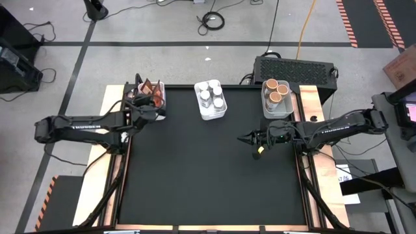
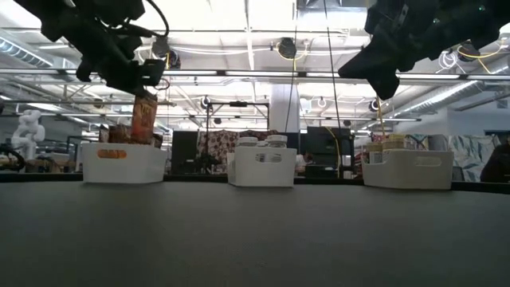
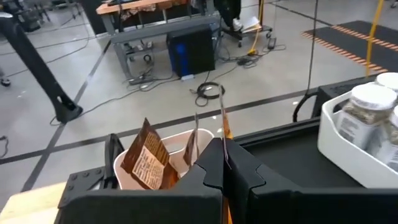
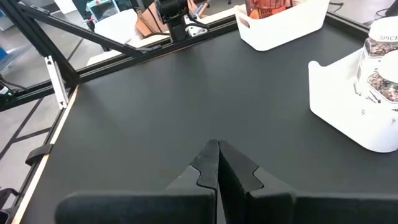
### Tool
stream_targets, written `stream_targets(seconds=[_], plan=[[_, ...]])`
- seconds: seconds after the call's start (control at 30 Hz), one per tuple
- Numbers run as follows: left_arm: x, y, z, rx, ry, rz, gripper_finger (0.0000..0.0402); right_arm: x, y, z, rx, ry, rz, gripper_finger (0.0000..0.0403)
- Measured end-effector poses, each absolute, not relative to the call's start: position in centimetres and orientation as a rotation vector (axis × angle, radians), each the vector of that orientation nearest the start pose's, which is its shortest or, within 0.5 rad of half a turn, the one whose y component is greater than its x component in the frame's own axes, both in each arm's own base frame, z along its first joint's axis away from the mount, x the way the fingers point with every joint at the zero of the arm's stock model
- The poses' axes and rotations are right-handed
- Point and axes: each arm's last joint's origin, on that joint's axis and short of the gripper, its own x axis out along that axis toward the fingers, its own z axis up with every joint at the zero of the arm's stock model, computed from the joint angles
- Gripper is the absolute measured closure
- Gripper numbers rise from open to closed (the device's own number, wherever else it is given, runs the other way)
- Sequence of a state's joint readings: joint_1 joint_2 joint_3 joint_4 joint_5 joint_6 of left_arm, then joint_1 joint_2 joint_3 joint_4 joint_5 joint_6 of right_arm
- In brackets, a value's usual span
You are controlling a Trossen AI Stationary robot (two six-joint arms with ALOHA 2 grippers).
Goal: Sort spices by type
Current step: Put the orange seasoning pack into the left white bin
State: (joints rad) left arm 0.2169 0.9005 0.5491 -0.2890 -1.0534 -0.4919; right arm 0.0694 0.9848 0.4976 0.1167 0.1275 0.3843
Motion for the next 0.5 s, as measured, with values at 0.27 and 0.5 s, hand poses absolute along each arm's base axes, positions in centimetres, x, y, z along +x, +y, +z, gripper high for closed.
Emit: stream_targets(seconds=[0.27,0.5], plan=[[17.2,7.2,22.1,-0.160,0.331,1.386,0.0402,20.8,1.1,22.7,0.344,0.353,-0.125,0.0403],[18.2,7.8,20.2,-0.159,0.388,1.441,0.0402,20.9,1.4,23.0,0.341,0.326,-0.103,0.0403]])
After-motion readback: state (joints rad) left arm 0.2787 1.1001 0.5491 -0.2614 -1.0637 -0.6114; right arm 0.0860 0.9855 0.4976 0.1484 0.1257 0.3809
